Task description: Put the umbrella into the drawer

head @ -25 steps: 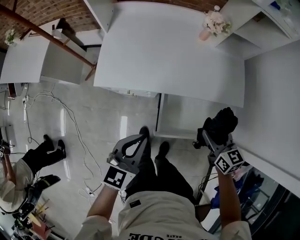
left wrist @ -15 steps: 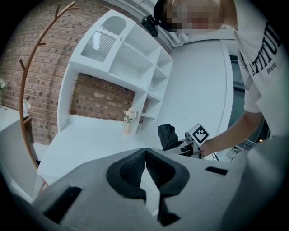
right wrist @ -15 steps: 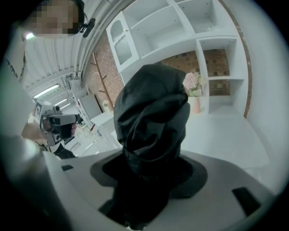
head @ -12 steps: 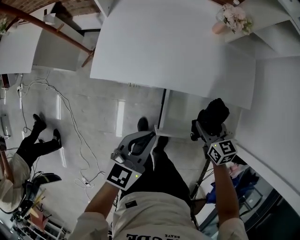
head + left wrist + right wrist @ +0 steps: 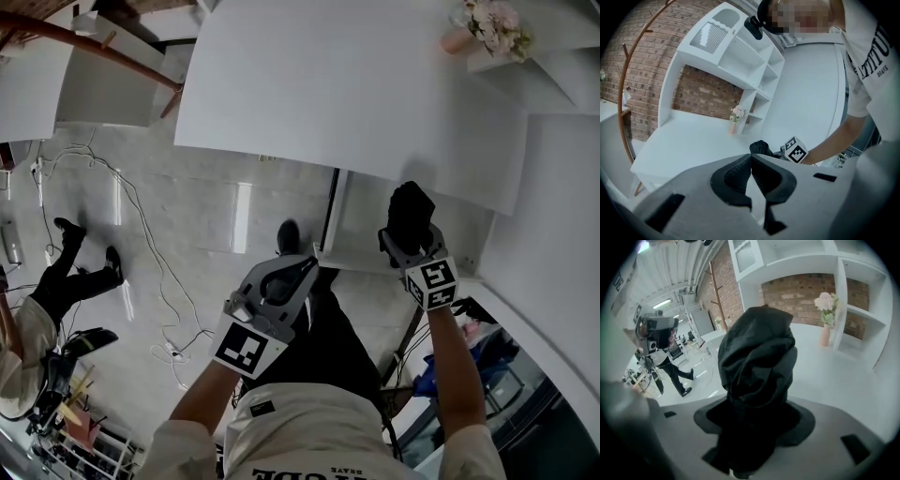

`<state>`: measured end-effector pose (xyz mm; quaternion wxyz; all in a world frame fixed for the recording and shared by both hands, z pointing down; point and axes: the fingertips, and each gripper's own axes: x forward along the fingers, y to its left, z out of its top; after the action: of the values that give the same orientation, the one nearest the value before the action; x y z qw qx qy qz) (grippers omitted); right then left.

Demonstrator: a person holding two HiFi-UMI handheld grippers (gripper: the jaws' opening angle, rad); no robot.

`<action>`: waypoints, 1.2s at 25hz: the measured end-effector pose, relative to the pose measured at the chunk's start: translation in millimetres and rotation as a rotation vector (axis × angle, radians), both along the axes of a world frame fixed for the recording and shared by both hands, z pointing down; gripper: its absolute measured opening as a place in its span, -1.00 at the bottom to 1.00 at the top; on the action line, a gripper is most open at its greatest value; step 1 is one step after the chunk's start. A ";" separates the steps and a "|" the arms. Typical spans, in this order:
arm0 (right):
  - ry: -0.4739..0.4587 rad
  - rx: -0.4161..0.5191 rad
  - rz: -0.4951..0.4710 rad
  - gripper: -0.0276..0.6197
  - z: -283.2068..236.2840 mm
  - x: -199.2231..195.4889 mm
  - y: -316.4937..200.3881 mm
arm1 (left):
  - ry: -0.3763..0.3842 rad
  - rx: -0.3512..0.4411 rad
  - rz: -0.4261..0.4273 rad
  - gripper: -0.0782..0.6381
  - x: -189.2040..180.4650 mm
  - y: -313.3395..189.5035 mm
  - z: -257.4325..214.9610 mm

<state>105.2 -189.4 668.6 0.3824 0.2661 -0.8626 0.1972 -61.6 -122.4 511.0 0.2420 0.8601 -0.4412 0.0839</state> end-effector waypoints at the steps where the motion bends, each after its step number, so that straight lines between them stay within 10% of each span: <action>1: 0.015 -0.005 -0.017 -0.07 5.6 -0.4 1.4 | 0.001 -0.001 -0.002 -0.71 -0.7 -1.0 1.9; 17: 0.278 -0.070 -0.291 -0.07 89.0 -5.4 11.1 | 0.036 -0.073 -0.021 -0.71 -1.6 -10.6 35.9; 30: 0.446 -0.203 -0.298 -0.07 152.5 2.1 8.9 | 0.029 -0.118 -0.029 -0.71 -8.7 -11.5 64.3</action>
<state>107.3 -180.4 821.1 0.6120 0.1335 -0.7628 0.1606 -70.3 -133.9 575.3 0.2998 0.8390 -0.4443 0.0937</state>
